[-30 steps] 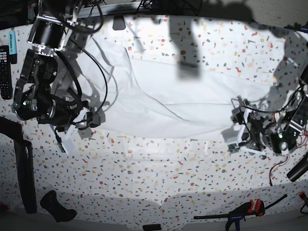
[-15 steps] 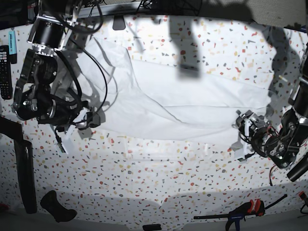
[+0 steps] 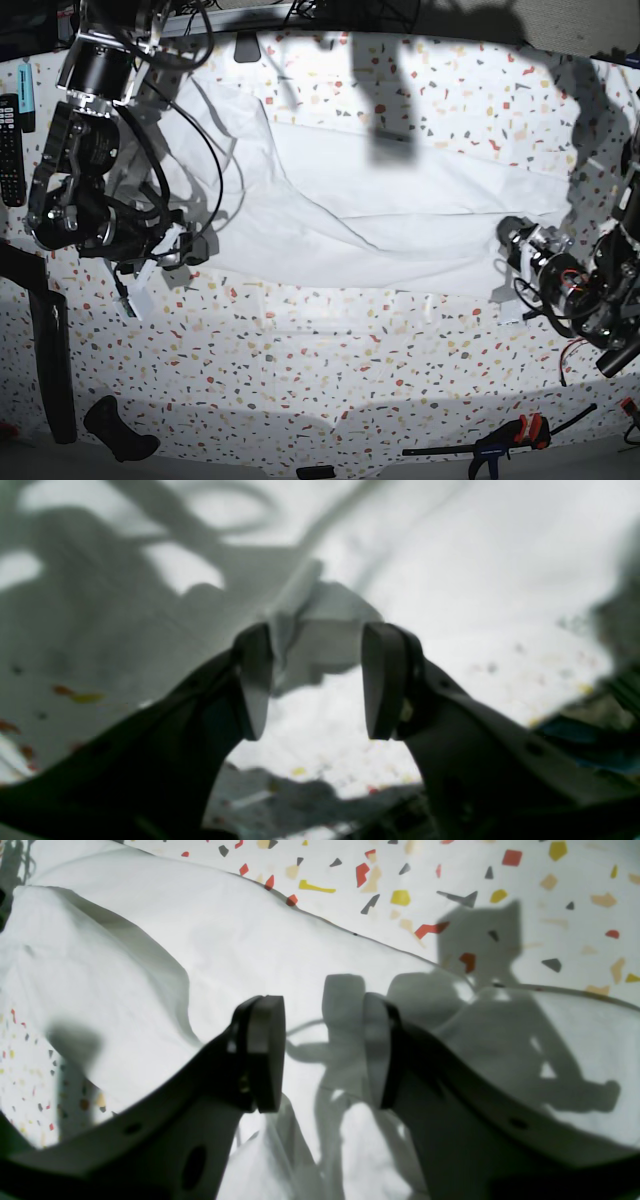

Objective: Fold the T-shirt properly

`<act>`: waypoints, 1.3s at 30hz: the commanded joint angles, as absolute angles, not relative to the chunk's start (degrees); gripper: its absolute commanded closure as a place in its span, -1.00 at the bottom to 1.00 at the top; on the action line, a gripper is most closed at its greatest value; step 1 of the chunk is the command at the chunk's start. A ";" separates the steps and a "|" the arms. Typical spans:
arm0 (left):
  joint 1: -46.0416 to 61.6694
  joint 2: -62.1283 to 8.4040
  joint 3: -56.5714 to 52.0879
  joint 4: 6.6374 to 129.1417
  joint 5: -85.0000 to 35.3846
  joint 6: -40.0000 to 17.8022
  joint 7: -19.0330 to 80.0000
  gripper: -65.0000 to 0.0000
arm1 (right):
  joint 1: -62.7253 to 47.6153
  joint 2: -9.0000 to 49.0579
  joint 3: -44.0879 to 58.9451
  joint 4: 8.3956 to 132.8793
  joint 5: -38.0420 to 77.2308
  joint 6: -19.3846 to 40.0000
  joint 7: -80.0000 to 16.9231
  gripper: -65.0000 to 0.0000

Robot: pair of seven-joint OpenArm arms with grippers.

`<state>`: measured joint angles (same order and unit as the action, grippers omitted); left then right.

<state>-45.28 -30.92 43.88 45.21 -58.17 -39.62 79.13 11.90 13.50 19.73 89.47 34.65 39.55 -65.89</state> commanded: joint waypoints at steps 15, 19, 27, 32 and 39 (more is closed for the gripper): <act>-47.79 -35.53 43.33 45.78 -62.78 -40.00 58.70 0.15 | 13.15 14.13 19.86 90.43 35.57 40.00 -64.86 0.21; -47.37 -33.17 43.33 45.78 -53.63 -40.00 55.51 0.15 | 13.17 14.11 19.86 90.43 35.57 40.00 -64.86 0.21; -42.11 -28.71 43.33 45.78 -40.77 -40.00 60.01 0.15 | 13.17 14.13 19.86 90.43 35.55 40.00 -64.86 0.21; -43.46 -29.85 43.33 45.78 -44.91 -40.00 60.29 0.15 | 13.17 14.13 19.86 90.43 35.55 40.00 -64.84 0.21; -46.89 -32.45 43.33 45.80 -55.72 -40.00 69.97 0.15 | 13.17 14.13 19.86 90.43 35.53 40.00 -64.86 0.21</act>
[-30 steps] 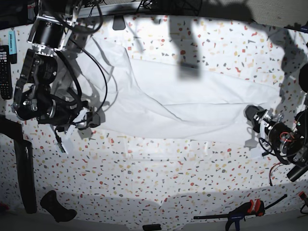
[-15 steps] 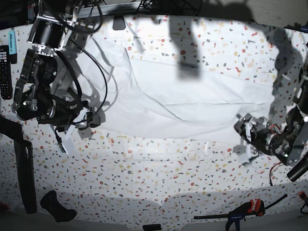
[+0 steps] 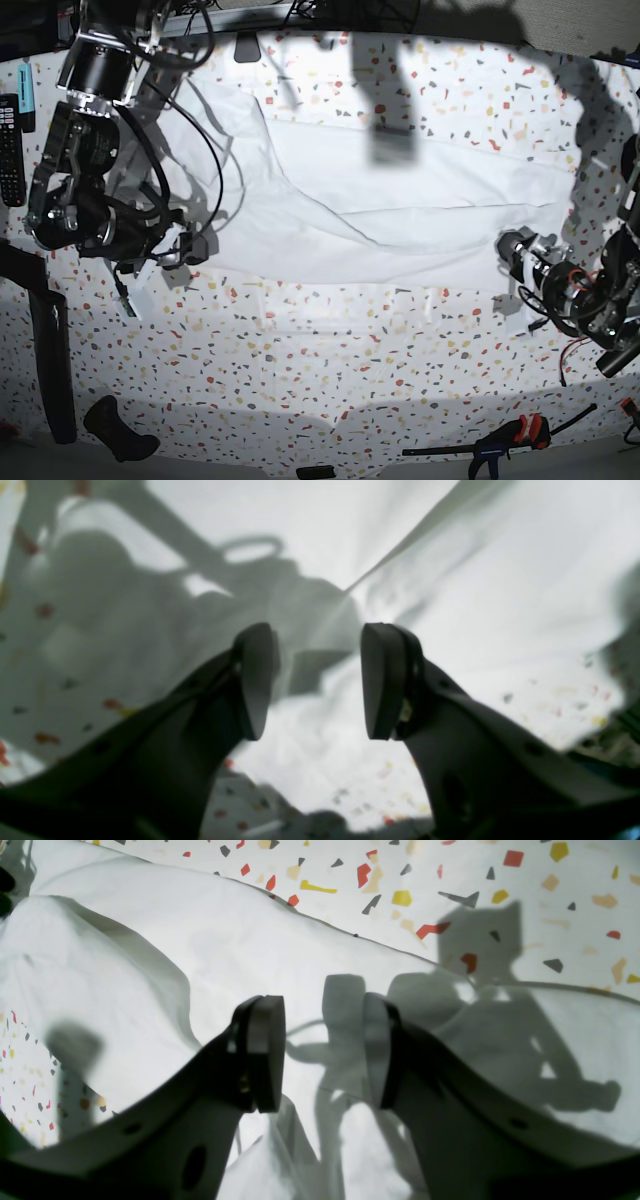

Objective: Fold the T-shirt properly

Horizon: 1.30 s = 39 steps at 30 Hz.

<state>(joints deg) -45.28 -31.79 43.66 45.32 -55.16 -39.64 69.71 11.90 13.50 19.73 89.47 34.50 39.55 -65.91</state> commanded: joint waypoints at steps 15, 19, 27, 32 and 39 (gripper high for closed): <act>-44.80 -33.06 43.33 45.84 -56.14 -40.00 72.10 0.15 | 13.17 14.13 19.86 90.43 35.57 40.00 -64.86 0.21; -44.77 -33.36 43.33 45.84 -62.61 -40.00 76.86 0.15 | 13.17 14.11 19.86 90.43 35.57 40.00 -64.86 0.21; -44.80 -33.43 43.33 45.84 -72.36 -40.00 80.00 0.15 | 13.17 14.13 19.86 90.43 35.57 40.00 -64.86 0.21; -44.80 -34.20 43.33 45.84 -67.94 -40.00 71.85 0.15 | 13.17 14.13 19.86 90.43 35.57 40.00 -64.86 0.21; -44.73 -34.15 43.33 45.84 -64.95 -40.00 71.42 0.15 | 13.17 14.13 19.86 90.43 35.57 40.00 -64.84 0.21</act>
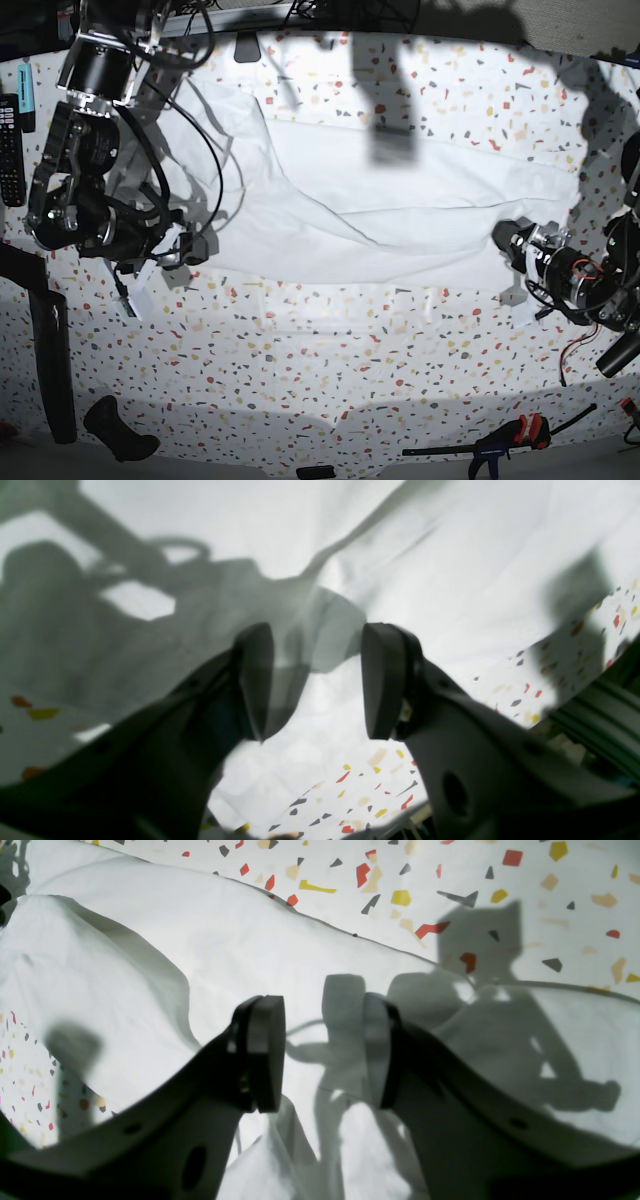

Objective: Fold the T-shirt properly

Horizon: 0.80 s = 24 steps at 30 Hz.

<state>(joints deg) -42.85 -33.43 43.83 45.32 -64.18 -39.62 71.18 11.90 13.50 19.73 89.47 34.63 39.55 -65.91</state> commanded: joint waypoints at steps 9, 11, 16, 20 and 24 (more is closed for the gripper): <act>-44.60 -34.17 43.33 45.84 -64.93 -40.00 72.99 0.15 | 13.17 14.13 19.86 90.43 35.57 40.00 -64.84 0.21; -44.14 -34.13 43.33 45.84 -64.90 -40.00 72.38 0.15 | 13.17 14.11 19.86 90.43 35.57 40.00 -64.86 0.21; -41.58 -34.15 43.33 45.84 -63.22 -40.00 72.12 0.15 | 13.17 14.13 19.86 90.43 35.57 40.00 -64.86 0.21; -40.82 -34.20 43.33 45.84 -63.35 -40.00 71.90 0.15 | 13.17 14.13 19.86 90.43 35.57 40.00 -64.84 0.21; -41.95 -34.44 43.33 46.83 -65.01 -40.00 71.99 0.15 | 13.17 14.13 19.86 90.43 35.57 40.00 -64.86 0.21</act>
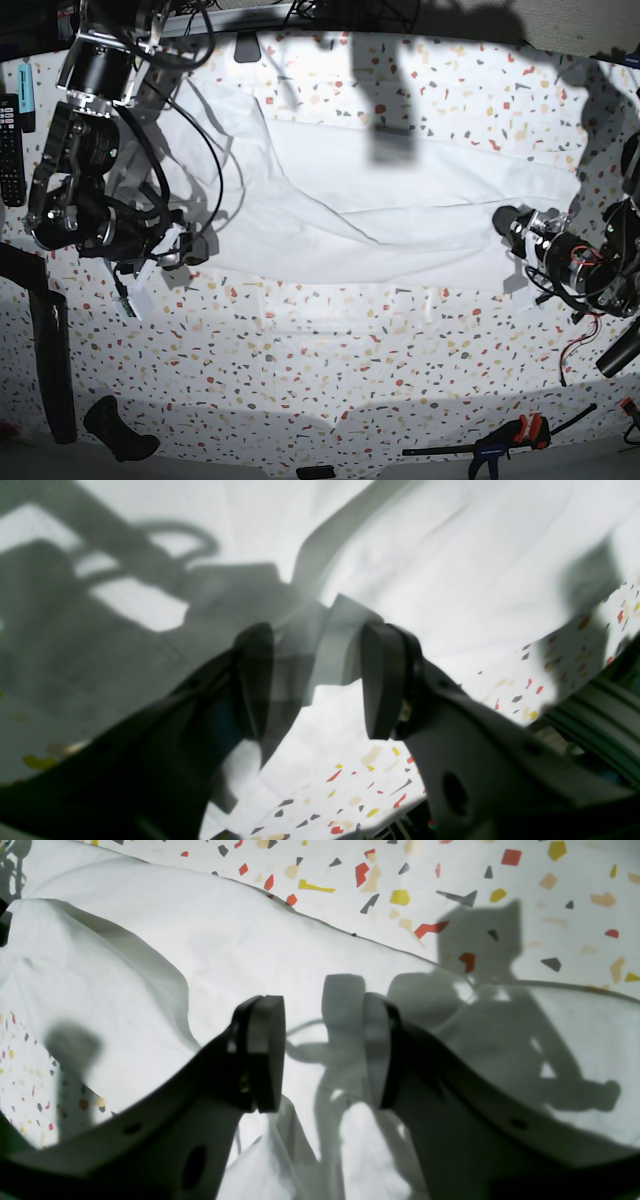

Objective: Fold the T-shirt properly

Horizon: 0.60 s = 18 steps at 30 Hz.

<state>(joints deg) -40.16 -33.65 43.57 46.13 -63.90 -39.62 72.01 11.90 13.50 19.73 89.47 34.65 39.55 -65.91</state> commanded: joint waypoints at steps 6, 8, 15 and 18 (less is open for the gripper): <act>-41.74 -36.80 43.33 52.71 -65.10 -40.00 72.84 0.15 | 13.17 14.13 19.86 90.43 35.55 40.00 -64.86 0.21; -41.78 -38.22 43.33 54.70 -66.87 -40.00 72.84 0.15 | 13.17 14.13 19.86 90.43 35.55 40.00 -64.84 0.21; -41.74 -42.09 43.33 58.13 -69.45 -40.00 71.07 0.15 | 13.17 14.11 19.86 90.43 35.57 40.00 -64.84 0.21; -41.74 -41.89 43.33 58.13 -67.42 -40.00 65.52 0.15 | 13.19 14.11 19.86 90.43 35.59 40.00 -64.84 0.21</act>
